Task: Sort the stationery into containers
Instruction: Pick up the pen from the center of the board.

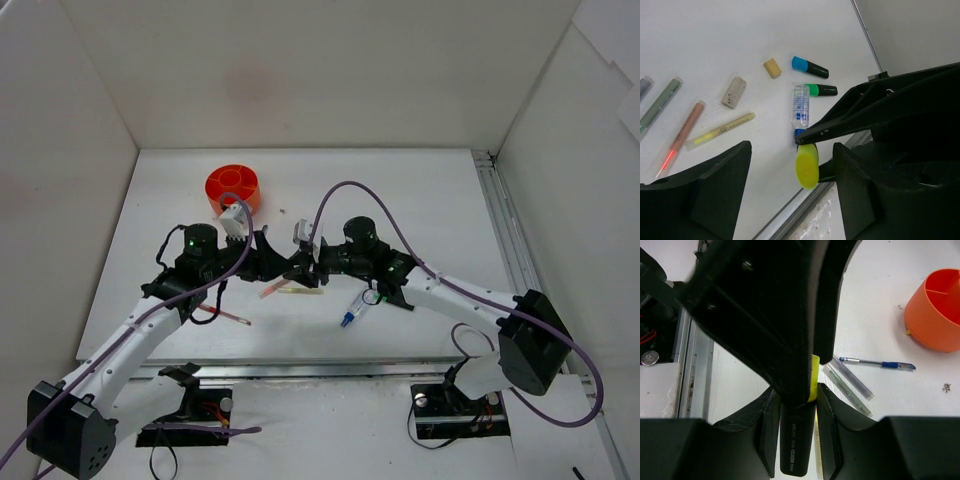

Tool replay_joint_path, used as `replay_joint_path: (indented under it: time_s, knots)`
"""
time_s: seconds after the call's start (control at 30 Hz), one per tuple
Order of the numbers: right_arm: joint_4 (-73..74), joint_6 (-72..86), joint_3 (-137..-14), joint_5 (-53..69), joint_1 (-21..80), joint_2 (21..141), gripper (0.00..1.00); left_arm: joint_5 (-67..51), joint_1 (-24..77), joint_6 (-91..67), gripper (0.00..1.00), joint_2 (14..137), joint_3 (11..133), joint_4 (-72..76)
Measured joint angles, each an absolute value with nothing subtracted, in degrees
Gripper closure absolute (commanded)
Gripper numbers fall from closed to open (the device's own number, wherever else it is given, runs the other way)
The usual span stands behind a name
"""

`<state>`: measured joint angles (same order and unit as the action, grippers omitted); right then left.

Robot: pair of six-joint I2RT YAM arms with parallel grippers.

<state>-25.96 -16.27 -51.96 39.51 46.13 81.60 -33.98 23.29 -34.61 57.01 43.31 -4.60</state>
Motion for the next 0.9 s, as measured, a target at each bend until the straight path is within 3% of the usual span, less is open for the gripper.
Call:
replay_joint_path:
  time_s: [0.17, 0.27, 0.3, 0.37, 0.4, 0.57, 0.6, 0.67, 0.7, 0.9]
  knots:
    - [-26.81, -16.03, -51.83, 38.44, 46.98, 80.31, 0.87, -33.63, 23.99, -35.00, 0.56, 57.30, 43.31, -4.19]
    - [-26.92, -15.86, -51.20, 37.69, 47.05, 79.77, 0.87, -33.78, 24.38, -35.40, 0.72, 57.28, 43.29, -3.68]
    - [-27.05, -15.73, -51.03, 37.39, 47.16, 79.70, 0.85, -34.09, 24.49, -35.57, 0.83, 57.28, 43.29, -3.51]
    - [-27.16, -15.51, -50.85, 36.32, 47.37, 79.70, 0.83, -34.44, 24.91, -35.94, 0.95, 57.19, 43.29, -3.11]
    - [-27.18, -15.38, -50.85, 35.88, 47.46, 79.70, 0.76, -34.44, 24.88, -36.14, 1.00, 57.10, 43.27, -3.09]
    - [-28.10, -12.86, -50.85, 32.25, 48.01, 79.66, 0.50, -32.80, 24.73, -36.10, 1.00, 56.58, 43.27, -3.66]
    - [-28.36, -11.88, -50.87, 30.33, 47.99, 79.64, 0.34, -31.42, 24.69, -35.99, 1.00, 56.27, 43.27, -4.27]
    - [-28.53, -10.28, -50.87, 27.97, 47.99, 79.64, 0.22, -29.17, 24.69, -35.42, 1.00, 56.05, 43.90, -6.02]
    - [-28.58, -9.82, -50.89, 26.76, 47.99, 79.59, 0.03, -27.59, 24.69, -34.92, 1.00, 56.07, 44.69, -7.29]
    - [-27.11, -6.68, -50.89, 15.97, 47.99, 77.23, 0.02, -18.09, 22.28, -31.55, 1.00, 56.99, 53.15, -12.82]
